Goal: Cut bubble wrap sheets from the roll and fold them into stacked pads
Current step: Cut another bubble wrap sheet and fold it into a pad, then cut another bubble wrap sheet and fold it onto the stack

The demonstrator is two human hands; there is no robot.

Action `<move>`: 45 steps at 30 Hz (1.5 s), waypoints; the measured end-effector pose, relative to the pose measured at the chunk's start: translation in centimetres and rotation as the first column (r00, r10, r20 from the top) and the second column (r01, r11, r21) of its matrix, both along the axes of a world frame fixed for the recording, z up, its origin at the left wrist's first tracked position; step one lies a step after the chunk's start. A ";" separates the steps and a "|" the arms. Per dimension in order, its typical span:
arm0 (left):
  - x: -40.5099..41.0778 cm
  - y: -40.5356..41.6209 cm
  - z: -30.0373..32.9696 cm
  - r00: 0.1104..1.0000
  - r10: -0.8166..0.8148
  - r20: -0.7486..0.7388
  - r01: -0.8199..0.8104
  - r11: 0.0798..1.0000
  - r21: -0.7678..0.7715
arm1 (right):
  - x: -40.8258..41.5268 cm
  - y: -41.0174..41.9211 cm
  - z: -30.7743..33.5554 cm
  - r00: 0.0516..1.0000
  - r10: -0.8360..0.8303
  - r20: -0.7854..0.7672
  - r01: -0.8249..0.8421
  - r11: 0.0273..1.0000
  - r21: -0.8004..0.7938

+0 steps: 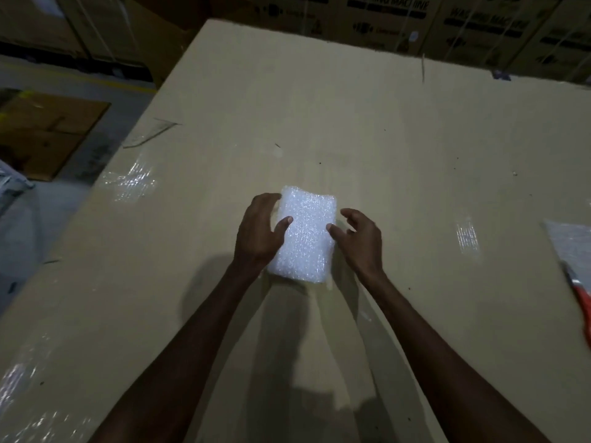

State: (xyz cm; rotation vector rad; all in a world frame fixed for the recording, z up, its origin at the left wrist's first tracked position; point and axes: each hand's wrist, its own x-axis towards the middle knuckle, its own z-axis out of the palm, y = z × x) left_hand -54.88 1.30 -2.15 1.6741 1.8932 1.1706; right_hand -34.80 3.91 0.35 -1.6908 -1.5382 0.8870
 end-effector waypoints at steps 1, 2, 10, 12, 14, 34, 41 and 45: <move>0.5 -0.2 -0.4 0.996 -0.046 -0.072 0.048 0.999 0.023 | -0.4 -0.4 -0.2 0.996 0.062 0.066 -0.064 0.997 0.041; 1.0 -0.3 -0.9 0.984 -0.087 -0.157 0.092 0.995 0.025 | -0.8 -0.8 -0.6 0.982 0.129 0.136 -0.139 0.988 0.061; 0.6 -0.4 -5.2 0.782 -0.311 -0.539 0.243 0.950 -0.197 | -1.9 -1.9 -4.7 0.798 0.415 0.436 -0.440 0.897 -0.047; 0.3 -0.4 -5.6 0.780 -0.328 -0.533 0.237 0.943 -0.235 | -1.6 -2.0 -5.5 0.768 0.429 0.475 -0.448 0.890 -0.080; 0.2 -0.4 -5.5 0.774 -0.331 -0.539 0.227 0.941 -0.251 | -1.3 -2.1 -5.9 0.747 0.430 0.507 -0.453 0.888 -0.086; 15.8 -0.8 1.0 0.784 -0.433 -0.445 0.434 0.895 -0.105 | 19.3 -4.4 0.9 0.727 0.241 0.643 -0.262 0.963 -0.065; 32.0 -2.0 0.1 0.774 -0.480 -0.412 0.482 0.869 -0.108 | 36.6 -6.9 0.6 0.793 0.057 0.606 -0.087 0.996 0.021; 42.6 -2.2 -0.4 0.768 -0.502 -0.397 0.493 0.860 -0.135 | 46.6 -7.4 0.6 0.767 0.026 0.641 -0.132 0.984 0.119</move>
